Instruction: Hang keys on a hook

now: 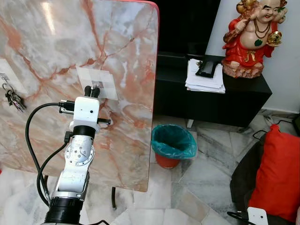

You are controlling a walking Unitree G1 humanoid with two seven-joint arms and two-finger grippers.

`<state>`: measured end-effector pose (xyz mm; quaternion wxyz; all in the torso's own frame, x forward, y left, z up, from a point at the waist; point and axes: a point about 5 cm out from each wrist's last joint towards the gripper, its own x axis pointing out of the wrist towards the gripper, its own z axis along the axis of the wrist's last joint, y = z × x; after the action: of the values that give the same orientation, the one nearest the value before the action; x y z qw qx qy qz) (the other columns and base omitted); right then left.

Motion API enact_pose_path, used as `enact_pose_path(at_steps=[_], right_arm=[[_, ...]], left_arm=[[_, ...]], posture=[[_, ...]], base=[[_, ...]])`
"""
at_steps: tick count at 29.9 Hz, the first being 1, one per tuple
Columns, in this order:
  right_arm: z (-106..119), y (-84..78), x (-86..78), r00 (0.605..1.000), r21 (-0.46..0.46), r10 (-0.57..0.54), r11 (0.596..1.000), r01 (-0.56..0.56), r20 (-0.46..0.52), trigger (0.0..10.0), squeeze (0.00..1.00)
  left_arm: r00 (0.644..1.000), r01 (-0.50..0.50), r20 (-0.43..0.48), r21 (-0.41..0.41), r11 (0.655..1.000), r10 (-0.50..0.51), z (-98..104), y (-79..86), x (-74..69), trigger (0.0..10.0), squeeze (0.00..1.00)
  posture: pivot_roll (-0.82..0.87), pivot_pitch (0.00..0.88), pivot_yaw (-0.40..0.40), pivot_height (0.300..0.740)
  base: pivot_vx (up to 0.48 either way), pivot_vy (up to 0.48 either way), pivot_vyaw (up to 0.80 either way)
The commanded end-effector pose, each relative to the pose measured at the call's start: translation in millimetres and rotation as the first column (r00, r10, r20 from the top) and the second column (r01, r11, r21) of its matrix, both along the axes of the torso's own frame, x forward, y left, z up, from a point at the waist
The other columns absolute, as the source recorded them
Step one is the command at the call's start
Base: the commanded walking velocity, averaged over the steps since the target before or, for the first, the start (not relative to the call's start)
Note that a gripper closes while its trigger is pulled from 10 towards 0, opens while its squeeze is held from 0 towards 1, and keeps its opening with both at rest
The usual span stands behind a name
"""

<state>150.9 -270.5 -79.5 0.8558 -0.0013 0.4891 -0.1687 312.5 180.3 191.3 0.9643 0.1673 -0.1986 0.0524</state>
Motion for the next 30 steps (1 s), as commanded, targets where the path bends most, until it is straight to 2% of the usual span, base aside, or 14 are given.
enact_pose_path(at_steps=[1, 30], right_arm=[[1.0, -6.8, -3.6, 1.0, -0.012, -0.009, 1.0, 0.009, -0.004, 10.0, 0.0], [0.5, -7.1, -5.3, 1.0, -0.01, -0.007, 1.0, 0.007, -0.008, 10.0, 0.0]], left_arm=[[1.0, 0.005, -0.02, 0.022, 1.0, -0.005, -2.1, -0.6, 0.9, 10.0, 0.0], [0.991, 0.045, -0.126, 0.047, 0.998, -0.039, -24.8, -4.6, -8.3, 10.0, 0.0]], posture=[[0.05, 0.055, -0.057, 0.74], [0.05, 0.056, -0.056, 0.74]], base=[[0.0, 0.0, 0.0], [0.0, 0.0, 0.0]])
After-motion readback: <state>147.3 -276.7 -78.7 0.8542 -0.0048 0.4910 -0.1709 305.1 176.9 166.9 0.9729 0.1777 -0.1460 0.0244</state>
